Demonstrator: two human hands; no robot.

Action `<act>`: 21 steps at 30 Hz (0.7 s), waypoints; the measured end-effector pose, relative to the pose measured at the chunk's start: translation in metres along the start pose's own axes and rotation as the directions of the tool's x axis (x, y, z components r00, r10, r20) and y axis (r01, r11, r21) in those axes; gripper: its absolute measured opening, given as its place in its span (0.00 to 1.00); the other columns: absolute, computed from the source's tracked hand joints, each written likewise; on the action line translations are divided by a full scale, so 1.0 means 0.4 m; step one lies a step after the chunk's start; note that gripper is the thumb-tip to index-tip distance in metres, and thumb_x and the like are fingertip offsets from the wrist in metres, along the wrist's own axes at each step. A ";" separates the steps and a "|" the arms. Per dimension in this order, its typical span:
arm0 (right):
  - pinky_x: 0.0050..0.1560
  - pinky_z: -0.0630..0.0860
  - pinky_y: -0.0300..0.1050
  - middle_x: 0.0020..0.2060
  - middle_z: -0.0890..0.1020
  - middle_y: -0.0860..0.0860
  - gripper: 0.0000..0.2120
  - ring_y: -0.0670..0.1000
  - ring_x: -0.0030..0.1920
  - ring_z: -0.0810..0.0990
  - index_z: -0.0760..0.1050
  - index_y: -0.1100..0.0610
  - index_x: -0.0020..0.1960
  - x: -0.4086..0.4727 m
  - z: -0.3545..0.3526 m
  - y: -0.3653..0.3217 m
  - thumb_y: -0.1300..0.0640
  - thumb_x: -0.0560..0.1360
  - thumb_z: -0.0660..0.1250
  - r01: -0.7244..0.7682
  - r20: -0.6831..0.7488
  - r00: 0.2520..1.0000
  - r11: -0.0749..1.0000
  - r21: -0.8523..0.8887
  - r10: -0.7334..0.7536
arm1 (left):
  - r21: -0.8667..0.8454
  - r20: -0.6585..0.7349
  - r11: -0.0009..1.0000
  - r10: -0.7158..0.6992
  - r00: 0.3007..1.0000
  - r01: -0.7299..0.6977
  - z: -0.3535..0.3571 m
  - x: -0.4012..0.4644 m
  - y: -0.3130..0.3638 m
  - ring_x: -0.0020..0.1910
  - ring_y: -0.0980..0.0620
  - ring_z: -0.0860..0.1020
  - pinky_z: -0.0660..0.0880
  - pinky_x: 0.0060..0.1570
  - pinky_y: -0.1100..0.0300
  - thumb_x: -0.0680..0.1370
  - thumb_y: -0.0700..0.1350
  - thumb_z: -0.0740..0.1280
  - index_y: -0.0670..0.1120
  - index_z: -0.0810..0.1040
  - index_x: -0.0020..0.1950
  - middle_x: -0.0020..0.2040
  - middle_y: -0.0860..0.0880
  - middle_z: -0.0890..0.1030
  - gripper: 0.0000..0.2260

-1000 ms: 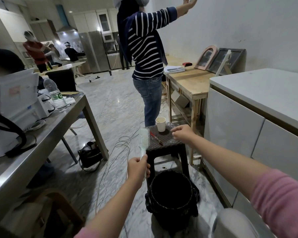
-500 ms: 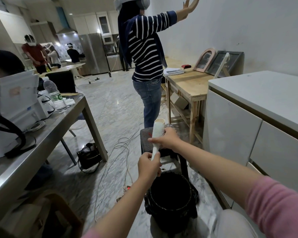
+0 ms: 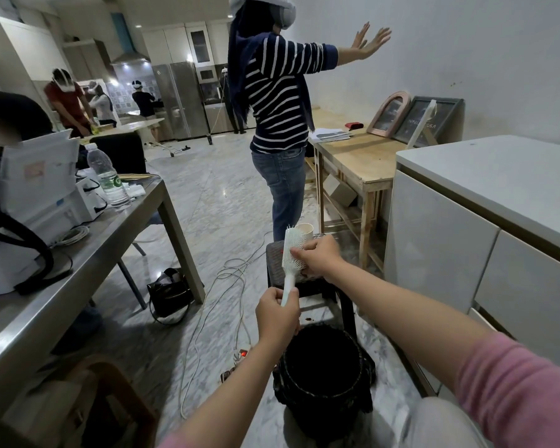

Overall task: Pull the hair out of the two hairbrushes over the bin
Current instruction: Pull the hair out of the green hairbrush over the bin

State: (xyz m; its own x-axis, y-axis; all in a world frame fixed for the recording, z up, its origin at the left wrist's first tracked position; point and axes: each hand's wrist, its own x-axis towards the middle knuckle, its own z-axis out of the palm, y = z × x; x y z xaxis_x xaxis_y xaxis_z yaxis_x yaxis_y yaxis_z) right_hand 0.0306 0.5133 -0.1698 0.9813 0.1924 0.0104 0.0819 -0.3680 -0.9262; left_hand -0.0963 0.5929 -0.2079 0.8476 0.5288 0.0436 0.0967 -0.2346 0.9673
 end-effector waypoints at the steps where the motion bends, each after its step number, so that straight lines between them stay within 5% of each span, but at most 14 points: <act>1: 0.46 0.81 0.55 0.27 0.81 0.55 0.18 0.55 0.33 0.81 0.78 0.62 0.27 -0.015 -0.007 -0.017 0.51 0.67 0.76 0.011 -0.024 1.000 0.999 -0.039 -0.012 | 0.015 -0.008 1.000 0.009 1.000 -0.009 -0.002 0.000 -0.003 0.22 0.47 0.72 0.69 0.22 0.59 0.77 0.46 0.66 0.45 0.69 0.37 0.32 0.40 0.76 0.11; 4: 0.47 0.82 0.53 0.35 0.85 0.58 0.10 0.56 0.39 0.85 0.83 0.64 0.36 -0.022 -0.023 -0.036 0.56 0.70 0.75 0.040 -0.072 0.996 0.990 -0.138 -0.050 | 0.077 -0.019 0.996 0.035 0.999 -0.033 -0.011 -0.003 -0.009 0.27 0.46 0.74 0.70 0.24 0.58 0.76 0.47 0.67 0.46 0.68 0.35 0.32 0.43 0.75 0.12; 12: 0.46 0.79 0.48 0.40 0.84 0.59 0.07 0.57 0.45 0.82 0.82 0.64 0.40 -0.031 -0.040 -0.037 0.61 0.72 0.68 0.202 0.033 0.977 0.858 -0.473 -0.211 | 0.158 0.039 0.987 -0.042 0.998 0.035 -0.012 0.007 -0.007 0.27 0.47 0.73 0.69 0.23 0.60 0.75 0.48 0.66 0.45 0.67 0.36 0.36 0.42 0.76 0.12; 21: 0.45 0.82 0.46 0.37 0.85 0.58 0.08 0.52 0.38 0.84 0.82 0.65 0.39 -0.005 -0.084 -0.029 0.63 0.74 0.67 0.150 -0.103 0.976 0.936 -0.319 -0.192 | 0.080 -0.019 0.963 -0.256 0.967 0.256 -0.037 0.035 -0.053 0.22 0.47 0.71 0.67 0.24 0.61 0.77 0.45 0.65 0.43 0.65 0.38 0.35 0.39 0.77 0.12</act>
State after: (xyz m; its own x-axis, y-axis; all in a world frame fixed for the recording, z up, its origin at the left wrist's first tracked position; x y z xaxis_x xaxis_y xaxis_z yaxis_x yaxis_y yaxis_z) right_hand 0.0335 0.4865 -0.1464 0.9600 0.1643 0.2267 0.2796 -0.6054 -0.7452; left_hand -0.0942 0.6173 -0.2242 0.7848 0.5864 -0.2005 0.3523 -0.1559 0.9228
